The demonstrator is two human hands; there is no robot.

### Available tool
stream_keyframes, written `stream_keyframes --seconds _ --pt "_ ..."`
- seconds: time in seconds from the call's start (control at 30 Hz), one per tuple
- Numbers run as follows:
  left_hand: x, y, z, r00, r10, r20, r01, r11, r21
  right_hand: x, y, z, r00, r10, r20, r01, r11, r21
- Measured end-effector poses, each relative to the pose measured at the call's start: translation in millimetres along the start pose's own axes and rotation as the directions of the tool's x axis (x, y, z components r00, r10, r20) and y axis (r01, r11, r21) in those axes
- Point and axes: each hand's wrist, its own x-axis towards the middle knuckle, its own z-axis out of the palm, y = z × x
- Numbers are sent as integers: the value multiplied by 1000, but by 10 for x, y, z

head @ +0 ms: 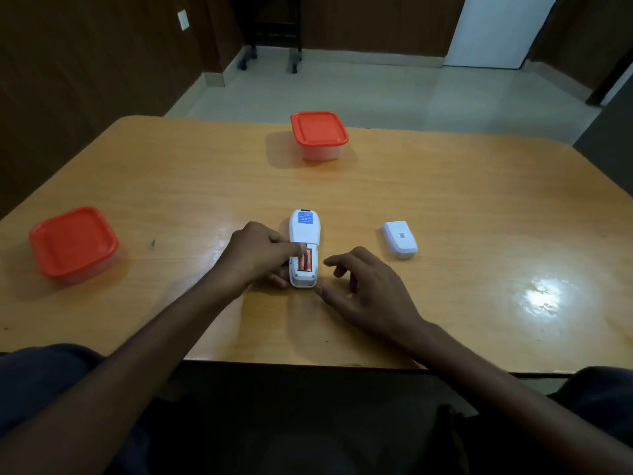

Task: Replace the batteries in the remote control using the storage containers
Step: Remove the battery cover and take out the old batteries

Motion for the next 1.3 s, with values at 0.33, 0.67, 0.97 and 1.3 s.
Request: stream_keyframes --seconds 0.33,0.67,0.97,1.3 --pt "34 -39 -270 936 82 342 -102 994 39 361 -181 -50 979 48 200 -73 990 118" --pt "45 -68 -268 911 102 400 -100 995 -26 729 -465 -127 903 258 345 -295 953 61" --pt "35 -58 -268 915 94 394 -88 996 -31 939 -641 -167 840 339 423 -376 927 4" --pt "38 -57 -280 905 110 411 -95 994 -57 699 -569 -152 916 300 266 -382 853 354"
